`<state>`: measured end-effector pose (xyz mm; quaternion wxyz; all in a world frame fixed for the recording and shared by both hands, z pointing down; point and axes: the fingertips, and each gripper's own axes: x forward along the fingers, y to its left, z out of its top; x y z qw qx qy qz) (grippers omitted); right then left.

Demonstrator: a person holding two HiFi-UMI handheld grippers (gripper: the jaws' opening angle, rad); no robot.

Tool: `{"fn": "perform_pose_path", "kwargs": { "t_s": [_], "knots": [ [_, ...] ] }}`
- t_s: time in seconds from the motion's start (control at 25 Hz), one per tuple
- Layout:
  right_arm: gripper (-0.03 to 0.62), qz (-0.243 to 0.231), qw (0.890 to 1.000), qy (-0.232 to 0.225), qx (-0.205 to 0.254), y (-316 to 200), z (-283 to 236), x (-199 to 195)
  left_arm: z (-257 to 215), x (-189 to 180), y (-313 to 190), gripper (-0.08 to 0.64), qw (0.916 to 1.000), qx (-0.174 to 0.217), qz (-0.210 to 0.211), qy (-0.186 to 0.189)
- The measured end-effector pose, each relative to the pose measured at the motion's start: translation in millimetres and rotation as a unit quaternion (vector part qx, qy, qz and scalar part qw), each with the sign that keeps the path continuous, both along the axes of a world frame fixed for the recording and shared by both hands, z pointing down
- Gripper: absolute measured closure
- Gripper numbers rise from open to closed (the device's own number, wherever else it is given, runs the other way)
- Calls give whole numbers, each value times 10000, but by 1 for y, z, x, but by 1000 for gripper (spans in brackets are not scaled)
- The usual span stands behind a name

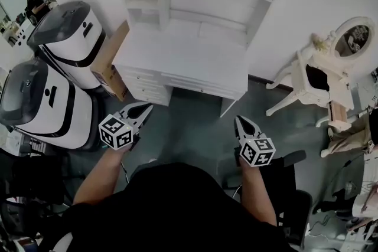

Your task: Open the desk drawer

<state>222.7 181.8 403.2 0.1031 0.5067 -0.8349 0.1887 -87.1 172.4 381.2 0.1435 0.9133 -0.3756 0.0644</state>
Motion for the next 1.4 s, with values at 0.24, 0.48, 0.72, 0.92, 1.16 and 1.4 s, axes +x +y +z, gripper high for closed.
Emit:
{"fn": "perform_pose_path", "kwargs": {
  "t_s": [0.24, 0.48, 0.72, 0.92, 1.16, 1.4],
  "knots": [
    [591, 122, 9998, -154, -31, 1, 8, 4, 4, -1, 8, 552, 10000, -56, 26, -45],
    [591, 160, 9996, -175, -138, -5, 19, -1, 10, -8, -2, 552, 9999, -153, 66, -21],
    [591, 236, 9993, -190, -217, -20, 21, -18, 25, -12, -30, 552, 9988, -345, 317, 119],
    [591, 367, 9988, -121, -291, -42, 26, -27, 27, -13, -65, 552, 9979, -306, 548, 163],
    [591, 492, 9983, -153, -287, -83, 22, -55, 37, -25, -110, 552, 9949, -482, 880, 132],
    [591, 555, 9980, -83, -303, -113, 21, -77, 37, -27, -162, 552, 9926, -453, 1112, 200]
  ]
}}
